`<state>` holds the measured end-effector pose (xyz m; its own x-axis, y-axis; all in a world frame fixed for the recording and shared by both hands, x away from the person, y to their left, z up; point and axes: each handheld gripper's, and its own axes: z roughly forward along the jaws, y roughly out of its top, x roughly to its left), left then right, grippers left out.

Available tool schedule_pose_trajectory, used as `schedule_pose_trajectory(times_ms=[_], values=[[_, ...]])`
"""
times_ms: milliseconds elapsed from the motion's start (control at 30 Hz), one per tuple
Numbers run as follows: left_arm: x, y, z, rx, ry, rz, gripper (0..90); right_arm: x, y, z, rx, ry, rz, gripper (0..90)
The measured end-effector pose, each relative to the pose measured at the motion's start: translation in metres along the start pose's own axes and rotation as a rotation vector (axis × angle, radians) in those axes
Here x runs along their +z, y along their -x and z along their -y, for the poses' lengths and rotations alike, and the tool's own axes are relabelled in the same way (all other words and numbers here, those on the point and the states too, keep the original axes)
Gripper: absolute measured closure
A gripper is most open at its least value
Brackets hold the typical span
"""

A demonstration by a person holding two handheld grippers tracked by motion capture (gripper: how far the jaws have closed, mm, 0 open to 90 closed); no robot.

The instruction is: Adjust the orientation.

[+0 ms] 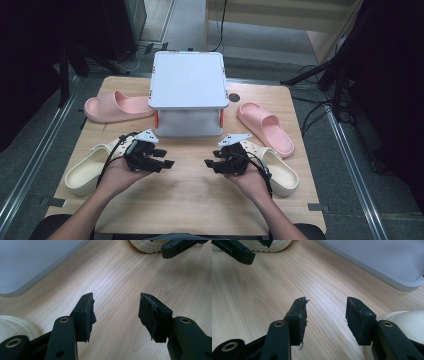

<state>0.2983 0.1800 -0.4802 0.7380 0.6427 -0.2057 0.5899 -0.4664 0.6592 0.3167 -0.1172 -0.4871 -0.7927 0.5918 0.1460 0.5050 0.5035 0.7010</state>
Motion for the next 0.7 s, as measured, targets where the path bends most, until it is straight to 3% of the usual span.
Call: schedule_pose_trajectory(times_ms=[700], values=[[-0.0091, -0.0004, 0.0089, -0.004, -0.006, -0.027, 47.8, 0.005, -0.0042, -0.0057, -0.015, -0.007, -0.031, 50.5]])
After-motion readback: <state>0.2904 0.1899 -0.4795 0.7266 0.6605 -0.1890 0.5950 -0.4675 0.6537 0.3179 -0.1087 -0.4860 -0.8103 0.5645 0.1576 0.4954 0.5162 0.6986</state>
